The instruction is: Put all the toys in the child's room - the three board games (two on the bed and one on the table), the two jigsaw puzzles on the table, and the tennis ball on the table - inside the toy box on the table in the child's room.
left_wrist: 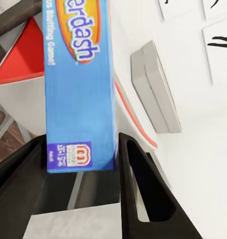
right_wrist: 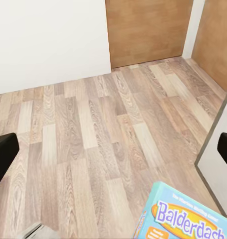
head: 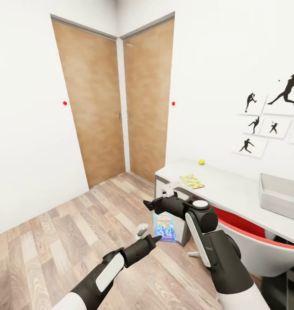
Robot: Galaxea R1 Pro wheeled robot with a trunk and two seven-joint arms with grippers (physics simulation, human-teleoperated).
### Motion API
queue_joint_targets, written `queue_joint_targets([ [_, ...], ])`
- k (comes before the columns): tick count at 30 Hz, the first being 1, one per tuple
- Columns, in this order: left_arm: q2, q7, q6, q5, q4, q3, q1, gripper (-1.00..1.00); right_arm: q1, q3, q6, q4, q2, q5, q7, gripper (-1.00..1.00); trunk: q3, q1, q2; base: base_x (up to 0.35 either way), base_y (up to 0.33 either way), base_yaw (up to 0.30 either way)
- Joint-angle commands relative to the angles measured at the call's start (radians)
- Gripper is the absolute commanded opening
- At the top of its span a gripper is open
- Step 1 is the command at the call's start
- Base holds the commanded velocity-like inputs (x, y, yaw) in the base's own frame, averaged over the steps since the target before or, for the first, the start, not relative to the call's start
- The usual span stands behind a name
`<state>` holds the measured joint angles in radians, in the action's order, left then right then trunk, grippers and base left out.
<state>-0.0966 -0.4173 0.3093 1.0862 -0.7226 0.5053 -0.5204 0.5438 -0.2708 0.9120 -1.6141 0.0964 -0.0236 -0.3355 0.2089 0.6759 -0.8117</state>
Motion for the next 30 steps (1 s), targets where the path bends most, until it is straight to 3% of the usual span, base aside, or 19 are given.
queue_joint_targets([
  [1, 0.0, -0.001, 0.007, 0.011, 0.001, 0.001, -0.001, -1.0, 0.001, 0.001, 0.005, -0.001, 0.0, -0.002, -0.003, 1.0, 0.001, 0.0, -0.001, 0.0, 0.0, 0.286],
  [15, 0.0, -0.002, 0.008, 0.013, 0.001, 0.001, -0.001, -1.0, 0.001, 0.0, 0.005, -0.001, -0.001, -0.002, -0.003, 1.0, 0.002, 0.0, -0.001, 0.0, 0.0, 0.278],
  [21, 0.0, -0.002, 0.007, 0.011, 0.001, 0.001, -0.001, -1.0, 0.0, -0.002, 0.002, -0.001, -0.002, -0.002, -0.003, 1.0, 0.003, 0.0, -0.001, 0.089, 0.041, 0.084],
  [30, -0.001, -0.001, 0.007, 0.011, 0.001, 0.002, -0.001, -1.0, -0.001, 0.001, -0.001, -0.001, -0.004, -0.002, -0.003, 1.0, 0.003, 0.0, -0.001, 0.29, 0.122, 0.008],
])
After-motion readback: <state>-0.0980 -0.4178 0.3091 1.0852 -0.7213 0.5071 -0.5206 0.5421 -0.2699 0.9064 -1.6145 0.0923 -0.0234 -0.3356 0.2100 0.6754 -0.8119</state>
